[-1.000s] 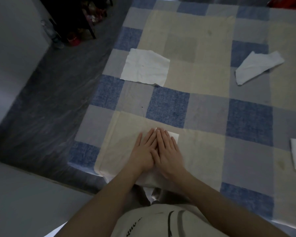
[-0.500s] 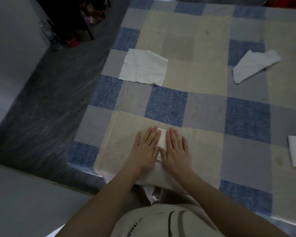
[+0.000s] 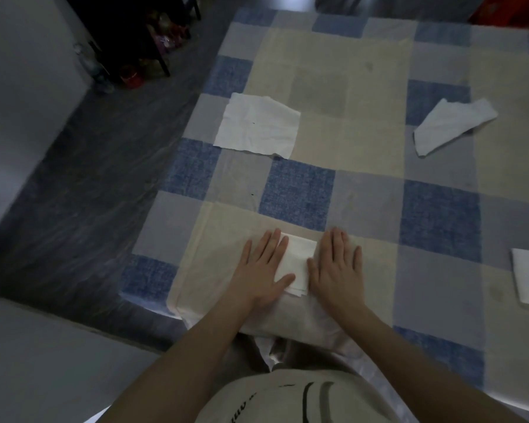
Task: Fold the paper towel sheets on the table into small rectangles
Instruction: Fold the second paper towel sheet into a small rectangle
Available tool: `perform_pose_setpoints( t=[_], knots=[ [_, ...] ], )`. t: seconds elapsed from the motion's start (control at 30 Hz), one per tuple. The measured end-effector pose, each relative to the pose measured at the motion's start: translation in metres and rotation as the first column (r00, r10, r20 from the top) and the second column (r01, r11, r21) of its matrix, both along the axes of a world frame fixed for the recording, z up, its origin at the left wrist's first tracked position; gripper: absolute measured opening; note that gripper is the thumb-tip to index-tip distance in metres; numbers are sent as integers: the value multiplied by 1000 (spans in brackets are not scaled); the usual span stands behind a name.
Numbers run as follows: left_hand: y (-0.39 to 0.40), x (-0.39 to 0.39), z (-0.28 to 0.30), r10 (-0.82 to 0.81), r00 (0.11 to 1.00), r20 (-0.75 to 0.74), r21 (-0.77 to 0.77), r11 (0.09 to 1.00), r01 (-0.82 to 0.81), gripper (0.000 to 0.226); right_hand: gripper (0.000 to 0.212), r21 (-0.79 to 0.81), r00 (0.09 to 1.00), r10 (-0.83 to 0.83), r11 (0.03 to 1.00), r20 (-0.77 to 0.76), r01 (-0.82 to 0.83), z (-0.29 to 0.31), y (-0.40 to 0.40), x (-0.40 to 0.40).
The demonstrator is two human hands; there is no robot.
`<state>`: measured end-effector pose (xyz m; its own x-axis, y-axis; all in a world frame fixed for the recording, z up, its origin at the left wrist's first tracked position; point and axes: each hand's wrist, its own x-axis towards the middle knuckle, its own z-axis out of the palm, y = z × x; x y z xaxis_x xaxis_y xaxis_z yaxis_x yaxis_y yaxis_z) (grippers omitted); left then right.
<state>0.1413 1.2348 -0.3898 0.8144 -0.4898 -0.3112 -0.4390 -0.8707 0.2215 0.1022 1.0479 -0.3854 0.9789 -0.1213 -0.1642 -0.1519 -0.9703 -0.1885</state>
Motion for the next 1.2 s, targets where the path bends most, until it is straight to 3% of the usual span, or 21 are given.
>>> perform_pose_setpoints(
  t=[0.1, 0.23, 0.43, 0.63, 0.73, 0.83, 1.2],
  knots=[
    [0, -1, -1, -1, 1000, 5, 11, 1000, 1, 80, 68, 52, 995, 91, 994, 39, -93, 7, 7, 6],
    [-1, -1, 0, 9, 1000, 3, -11, 1000, -9, 75, 64, 54, 978, 206, 977, -21, -205, 0, 27, 0],
    [-2, 1, 5, 3, 1000, -21, 10, 1000, -3, 78, 65, 24, 988, 152, 988, -25, -151, -3, 10, -3],
    [-9, 23, 25, 73, 993, 96, -88, 994, -64, 51, 68, 103, 983, 165, 982, -87, -156, 22, -1, 20],
    [-13, 39, 34, 74, 997, 21, -95, 993, -71, 59, 50, 165, 987, 139, 978, -79, -124, 32, -1, 40],
    [-16, 51, 39, 58, 998, -33, -78, 995, -61, 49, 40, 200, 980, 151, 972, -126, -124, 36, -2, 51],
    [-16, 58, 42, 80, 991, -104, -177, 979, -97, 30, 37, 330, 962, 149, 942, -229, -68, 34, -1, 60]
  ],
)
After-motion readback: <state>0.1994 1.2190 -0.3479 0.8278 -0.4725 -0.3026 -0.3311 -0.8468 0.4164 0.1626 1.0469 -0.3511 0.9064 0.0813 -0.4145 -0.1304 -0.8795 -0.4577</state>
